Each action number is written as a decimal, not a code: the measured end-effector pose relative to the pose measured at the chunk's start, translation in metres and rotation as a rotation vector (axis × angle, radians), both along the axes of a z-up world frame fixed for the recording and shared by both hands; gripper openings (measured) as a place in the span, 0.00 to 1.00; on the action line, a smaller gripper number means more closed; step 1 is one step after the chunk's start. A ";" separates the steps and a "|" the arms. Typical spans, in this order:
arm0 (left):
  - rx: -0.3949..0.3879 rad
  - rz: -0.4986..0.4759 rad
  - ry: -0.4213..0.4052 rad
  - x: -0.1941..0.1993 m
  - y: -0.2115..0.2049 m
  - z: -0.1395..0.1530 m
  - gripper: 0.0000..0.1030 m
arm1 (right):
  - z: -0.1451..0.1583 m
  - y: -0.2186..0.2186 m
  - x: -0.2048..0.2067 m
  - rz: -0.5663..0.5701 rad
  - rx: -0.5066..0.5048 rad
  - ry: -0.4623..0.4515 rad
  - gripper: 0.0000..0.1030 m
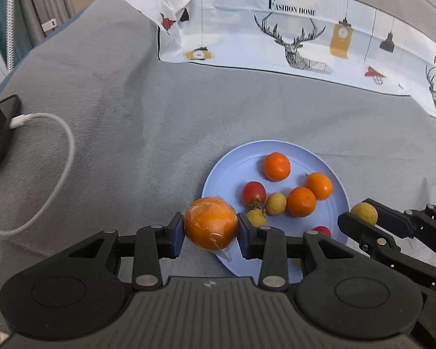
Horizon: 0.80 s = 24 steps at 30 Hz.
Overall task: Organize fruits
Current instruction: 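Carry both fruits over the blue plate and lower them toward it, then open both tools to release the fruits onto the plate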
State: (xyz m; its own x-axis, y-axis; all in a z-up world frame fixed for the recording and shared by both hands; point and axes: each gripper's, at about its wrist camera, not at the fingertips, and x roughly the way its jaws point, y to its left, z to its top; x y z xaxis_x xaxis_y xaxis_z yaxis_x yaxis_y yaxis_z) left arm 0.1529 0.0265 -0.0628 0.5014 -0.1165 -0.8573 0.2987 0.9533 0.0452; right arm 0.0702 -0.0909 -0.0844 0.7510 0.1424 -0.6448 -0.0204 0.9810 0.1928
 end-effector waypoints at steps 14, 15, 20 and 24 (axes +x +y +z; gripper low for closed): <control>0.014 -0.016 -0.047 0.009 -0.004 -0.005 1.00 | -0.019 0.001 0.030 0.049 -0.014 0.048 0.60; 0.018 -0.030 -0.050 0.006 -0.004 -0.002 1.00 | -0.018 0.000 0.029 0.045 -0.015 0.045 0.66; 0.014 -0.044 -0.051 -0.021 0.002 0.011 1.00 | -0.006 -0.002 0.010 0.025 -0.011 0.049 0.81; -0.005 -0.044 -0.048 -0.050 0.009 0.023 1.00 | 0.007 -0.002 -0.017 0.006 -0.006 0.054 0.89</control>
